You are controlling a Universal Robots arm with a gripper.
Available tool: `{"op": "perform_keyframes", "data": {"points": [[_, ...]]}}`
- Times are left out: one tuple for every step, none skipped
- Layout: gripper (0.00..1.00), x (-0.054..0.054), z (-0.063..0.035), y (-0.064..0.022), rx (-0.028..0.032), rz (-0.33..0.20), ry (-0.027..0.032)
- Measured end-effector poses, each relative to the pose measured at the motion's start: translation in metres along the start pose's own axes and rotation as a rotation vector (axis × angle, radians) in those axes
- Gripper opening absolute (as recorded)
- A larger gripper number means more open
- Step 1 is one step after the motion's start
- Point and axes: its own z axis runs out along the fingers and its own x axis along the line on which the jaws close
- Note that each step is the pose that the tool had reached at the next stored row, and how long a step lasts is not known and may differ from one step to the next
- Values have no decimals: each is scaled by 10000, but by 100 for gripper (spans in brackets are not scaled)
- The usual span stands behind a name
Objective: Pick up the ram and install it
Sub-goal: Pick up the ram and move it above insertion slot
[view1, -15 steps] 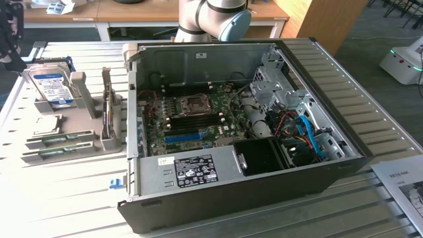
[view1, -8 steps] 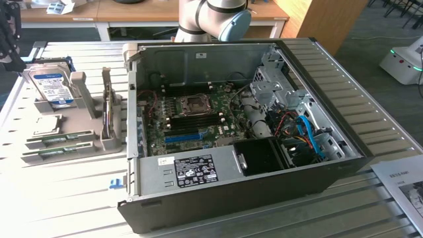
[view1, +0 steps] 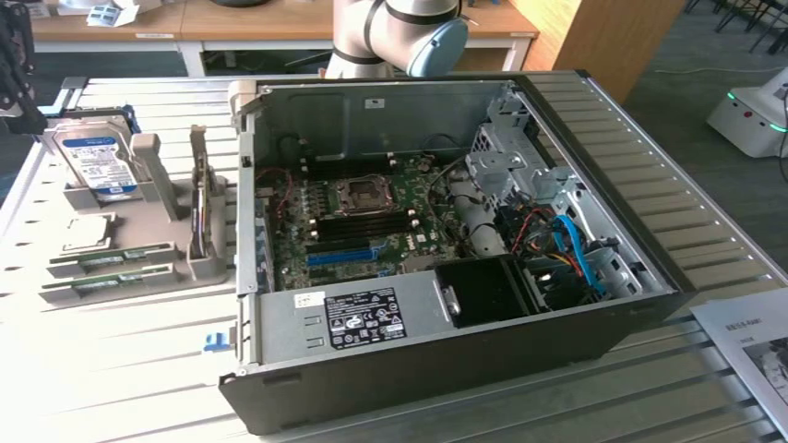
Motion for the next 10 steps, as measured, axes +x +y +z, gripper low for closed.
{"op": "perform_keyframes", "data": {"points": [[13,0,0,0,-2,-112,6],[13,0,0,0,-6,-224,11],[13,0,0,0,-8,-336,15],[13,0,0,0,-10,-448,21],[13,0,0,0,-13,-559,25],[13,0,0,0,-15,-676,31],[13,0,0,0,-18,-786,35],[13,0,0,0,-20,-887,40],[13,0,0,0,-22,-938,42],[13,0,0,0,-22,-939,42]]}}
